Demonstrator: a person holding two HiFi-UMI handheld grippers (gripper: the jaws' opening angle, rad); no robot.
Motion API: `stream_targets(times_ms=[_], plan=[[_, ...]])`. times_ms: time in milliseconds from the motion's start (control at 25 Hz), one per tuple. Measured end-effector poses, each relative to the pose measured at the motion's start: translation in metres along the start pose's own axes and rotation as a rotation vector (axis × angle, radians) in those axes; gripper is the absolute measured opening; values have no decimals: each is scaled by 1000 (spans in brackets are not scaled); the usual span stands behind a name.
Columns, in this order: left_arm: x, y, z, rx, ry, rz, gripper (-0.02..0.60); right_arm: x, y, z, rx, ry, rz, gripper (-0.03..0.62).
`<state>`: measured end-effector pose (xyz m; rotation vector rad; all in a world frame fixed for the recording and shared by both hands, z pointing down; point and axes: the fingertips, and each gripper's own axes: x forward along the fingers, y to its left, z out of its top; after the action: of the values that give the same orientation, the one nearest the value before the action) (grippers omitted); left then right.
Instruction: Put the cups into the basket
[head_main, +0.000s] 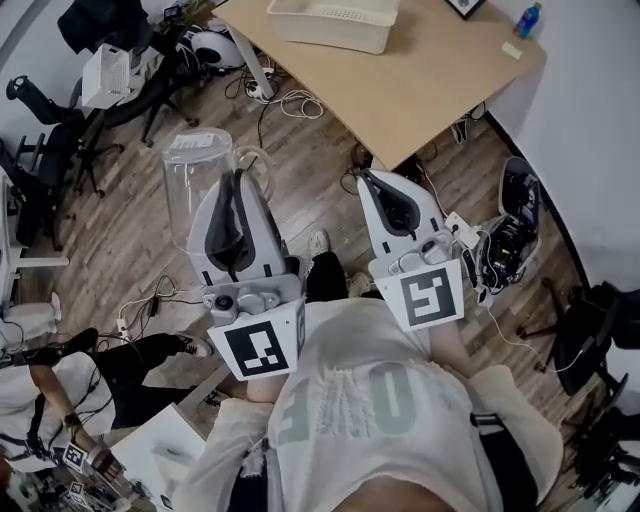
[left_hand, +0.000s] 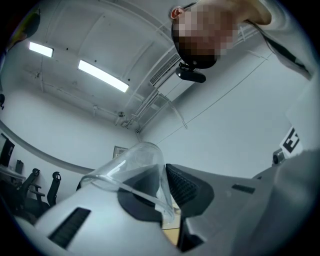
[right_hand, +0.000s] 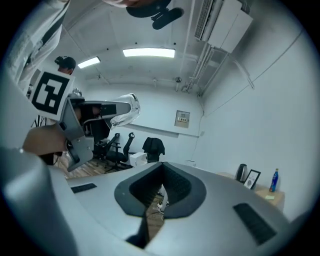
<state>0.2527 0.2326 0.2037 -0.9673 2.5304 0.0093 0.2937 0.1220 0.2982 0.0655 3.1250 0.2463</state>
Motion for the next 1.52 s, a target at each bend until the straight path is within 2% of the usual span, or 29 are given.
stream_targets(times_ms=[200,360,440,680,880,1040,1240,1400,1520], plan=[[22,31,-25,-15,23,38,37,34,11,2,116,44,138,-2],[51,64,-44,-42,18,52,37,72,10,12,169,14,196,-2],[70,79,-50,-42,9,48,37,95,5,17,177,10,179,-2],[117,124,-63,-40,-14,9,37,159,6,31,73,29,93,-2],[139,151,-78,-51,-11,-35,37,190,7,28,52,43,24,-2],[150,158,-91,-80,3,-70,37,206,-1,19,63,84,-16,-2],[161,157,-106,-107,8,-91,37,218,-12,14,20,110,-36,-2],[175,153,-118,-92,22,-100,37,232,-14,3,-9,131,6,-2],[196,153,-120,-68,-3,-104,37,246,-33,1,-3,105,-11,-2]])
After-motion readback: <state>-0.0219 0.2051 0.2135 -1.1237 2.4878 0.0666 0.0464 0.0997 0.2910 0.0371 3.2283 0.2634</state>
